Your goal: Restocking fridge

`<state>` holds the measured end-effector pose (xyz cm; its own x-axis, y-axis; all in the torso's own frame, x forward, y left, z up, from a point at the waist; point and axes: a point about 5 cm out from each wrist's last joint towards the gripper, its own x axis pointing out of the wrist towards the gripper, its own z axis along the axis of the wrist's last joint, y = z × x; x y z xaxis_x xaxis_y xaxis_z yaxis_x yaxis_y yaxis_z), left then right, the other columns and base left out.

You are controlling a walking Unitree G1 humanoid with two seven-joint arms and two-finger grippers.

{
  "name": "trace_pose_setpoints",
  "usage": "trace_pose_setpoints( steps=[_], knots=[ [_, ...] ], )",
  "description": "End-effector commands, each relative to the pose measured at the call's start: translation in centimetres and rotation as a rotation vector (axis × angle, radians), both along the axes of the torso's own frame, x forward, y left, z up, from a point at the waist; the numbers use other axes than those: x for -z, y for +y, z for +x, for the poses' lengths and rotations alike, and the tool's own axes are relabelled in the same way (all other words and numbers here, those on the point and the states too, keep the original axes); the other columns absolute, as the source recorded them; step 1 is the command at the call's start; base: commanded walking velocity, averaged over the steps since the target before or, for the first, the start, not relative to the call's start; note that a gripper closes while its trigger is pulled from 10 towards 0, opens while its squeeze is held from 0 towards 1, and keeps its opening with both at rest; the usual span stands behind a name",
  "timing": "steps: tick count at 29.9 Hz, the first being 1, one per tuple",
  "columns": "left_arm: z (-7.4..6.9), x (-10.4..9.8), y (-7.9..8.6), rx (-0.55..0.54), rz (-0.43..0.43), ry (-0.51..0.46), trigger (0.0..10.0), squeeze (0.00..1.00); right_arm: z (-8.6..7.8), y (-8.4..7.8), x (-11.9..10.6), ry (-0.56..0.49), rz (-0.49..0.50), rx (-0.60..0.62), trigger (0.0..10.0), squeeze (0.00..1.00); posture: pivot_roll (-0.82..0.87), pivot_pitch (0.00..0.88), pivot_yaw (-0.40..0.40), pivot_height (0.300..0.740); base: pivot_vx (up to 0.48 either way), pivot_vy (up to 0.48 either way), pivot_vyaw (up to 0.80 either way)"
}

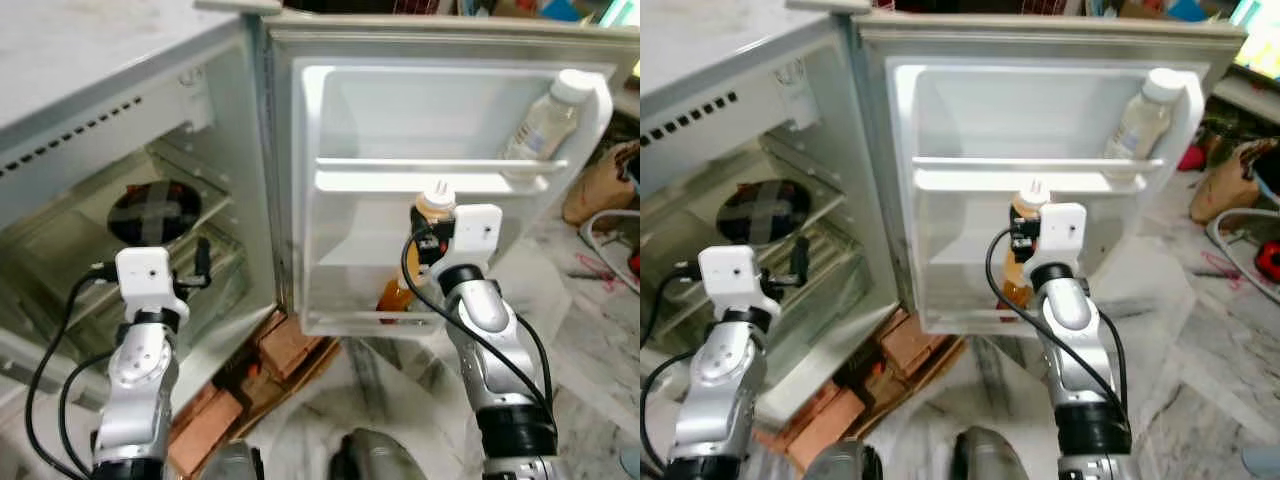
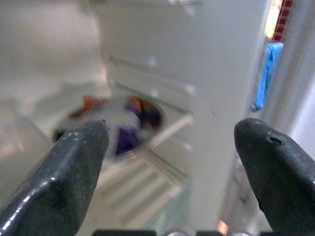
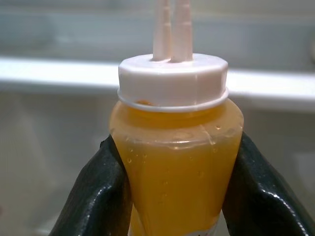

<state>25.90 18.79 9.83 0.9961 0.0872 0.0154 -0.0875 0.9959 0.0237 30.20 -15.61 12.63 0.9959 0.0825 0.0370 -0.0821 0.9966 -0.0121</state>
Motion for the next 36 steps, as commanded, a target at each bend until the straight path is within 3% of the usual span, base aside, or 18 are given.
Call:
trace_pose_setpoints(
  steps=[1, 9, 28, 36],
  knots=[
    [0.0, 0.1, -0.4, 0.010, -0.004, 0.006, 10.0, 0.00, 0.0, -0.4, -0.2, -0.009, -0.001, 0.009, 10.0, 0.00, -0.01, 0.070, -0.020, 0.740, 0.000, 0.000, 0.00],
    [-0.6, 0.6, 0.2, -0.006, 0.010, 0.024, 10.0, 0.00, -0.1, 0.3, -0.1, -0.010, 0.027, -0.023, 10.0, 0.00, -0.01, 0.069, -0.020, 0.735, 0.000, 0.000, 0.00],
    [-0.5, 0.8, 0.2, -0.010, 0.011, 0.031, 10.0, 0.00, 0.0, 0.5, -0.2, -0.018, 0.046, -0.039, 10.0, 0.00, -0.01, 0.069, -0.017, 0.615, 0.000, 0.000, 0.00],
    [-0.4, 0.7, 0.2, -0.011, 0.009, 0.028, 10.0, 0.00, 0.0, 0.7, -0.2, -0.019, 0.046, -0.045, 10.0, 0.00, -0.01, 0.068, -0.017, 0.615, 0.000, 0.000, 0.00]
  ],
)
